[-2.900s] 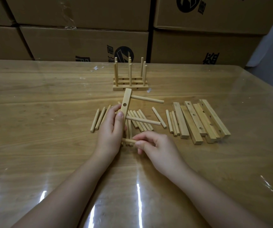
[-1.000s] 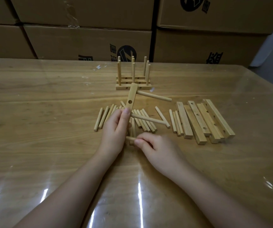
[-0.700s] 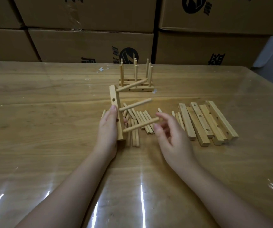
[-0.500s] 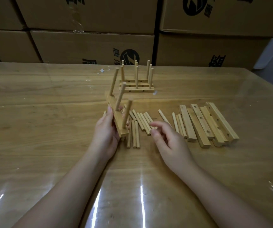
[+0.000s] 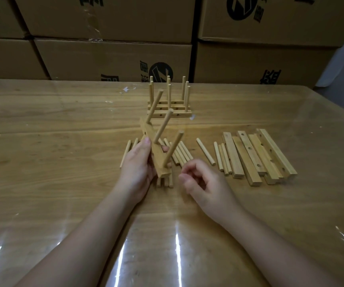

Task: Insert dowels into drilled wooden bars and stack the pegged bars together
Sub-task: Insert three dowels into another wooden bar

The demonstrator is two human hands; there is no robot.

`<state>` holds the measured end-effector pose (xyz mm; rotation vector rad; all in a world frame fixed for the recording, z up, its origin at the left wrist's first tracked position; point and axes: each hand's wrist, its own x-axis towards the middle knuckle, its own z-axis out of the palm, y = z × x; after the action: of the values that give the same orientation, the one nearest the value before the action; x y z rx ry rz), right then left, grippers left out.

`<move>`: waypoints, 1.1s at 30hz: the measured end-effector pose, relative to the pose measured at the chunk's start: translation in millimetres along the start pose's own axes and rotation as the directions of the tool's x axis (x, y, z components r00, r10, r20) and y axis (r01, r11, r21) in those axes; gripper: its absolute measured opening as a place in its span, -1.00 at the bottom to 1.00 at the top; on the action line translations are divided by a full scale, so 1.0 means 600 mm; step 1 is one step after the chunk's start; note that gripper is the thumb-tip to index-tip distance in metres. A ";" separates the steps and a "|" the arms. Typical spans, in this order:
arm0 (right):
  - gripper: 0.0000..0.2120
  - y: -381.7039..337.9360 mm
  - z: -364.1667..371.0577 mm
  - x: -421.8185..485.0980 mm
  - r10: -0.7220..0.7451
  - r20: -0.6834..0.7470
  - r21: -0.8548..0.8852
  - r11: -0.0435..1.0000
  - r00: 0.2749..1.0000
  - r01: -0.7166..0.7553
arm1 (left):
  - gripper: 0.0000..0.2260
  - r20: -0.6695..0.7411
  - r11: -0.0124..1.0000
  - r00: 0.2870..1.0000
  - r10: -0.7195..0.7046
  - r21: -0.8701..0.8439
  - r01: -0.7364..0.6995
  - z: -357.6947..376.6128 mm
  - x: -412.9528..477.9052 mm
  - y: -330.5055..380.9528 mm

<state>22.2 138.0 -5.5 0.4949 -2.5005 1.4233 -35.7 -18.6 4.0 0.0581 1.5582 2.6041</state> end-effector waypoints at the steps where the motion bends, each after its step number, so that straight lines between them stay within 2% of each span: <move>1: -0.71 -0.003 0.000 0.000 0.003 -0.028 0.047 0.999 1.000 -0.002 | -0.76 0.016 1.000 1.000 0.000 -0.011 0.000 -0.001 0.000 0.000; 3: -0.65 -0.005 -0.004 0.002 0.016 -0.106 0.169 0.986 0.994 0.002 | -0.78 0.047 0.999 0.999 -0.006 -0.045 0.009 -0.005 0.002 -0.001; 5: -0.64 -0.006 -0.010 0.006 0.037 -0.184 0.232 0.973 0.982 0.007 | -0.72 0.111 0.998 0.994 -0.007 -0.067 0.014 -0.008 0.002 -0.002; 8: -0.73 -0.006 -0.017 0.012 0.064 -0.252 0.246 0.969 0.966 0.000 | -0.68 0.215 0.998 0.976 -0.018 -0.048 0.029 -0.010 0.000 -0.003; 11: -0.73 -0.002 -0.019 0.013 0.076 -0.277 0.246 0.969 0.958 -0.006 | -0.73 0.280 0.999 0.959 -0.039 -0.024 0.047 -0.012 0.000 -0.006; 13: -0.71 0.002 -0.020 0.013 0.098 -0.295 0.252 0.967 0.950 -0.021 | -0.68 0.318 0.998 0.946 -0.056 -0.008 0.061 -0.015 0.001 -0.008; 16: -0.70 0.007 -0.020 0.014 0.096 -0.321 0.225 0.974 0.942 -0.022 | -0.60 0.359 0.997 0.930 -0.083 0.030 0.077 -0.017 0.001 -0.009; 22: -0.74 0.018 -0.022 0.014 0.034 -0.362 0.124 0.992 0.931 0.012 | -0.71 0.359 0.992 0.926 -0.115 0.087 0.089 -0.015 -0.001 -0.012; 26: -0.78 0.024 -0.021 0.017 -0.021 -0.377 0.041 0.998 0.926 0.039 | -0.70 0.377 0.990 0.920 -0.110 0.122 0.068 -0.012 -0.005 -0.012; 33: -0.75 0.033 -0.019 0.018 -0.020 -0.415 -0.009 1.000 0.910 0.018 | -0.72 0.371 0.986 0.923 -0.105 0.163 0.047 -0.012 -0.004 -0.016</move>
<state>4.5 155.1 -11.5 0.1853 -2.1504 1.3474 -33.5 -20.6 -7.8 0.4736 1.5705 2.2379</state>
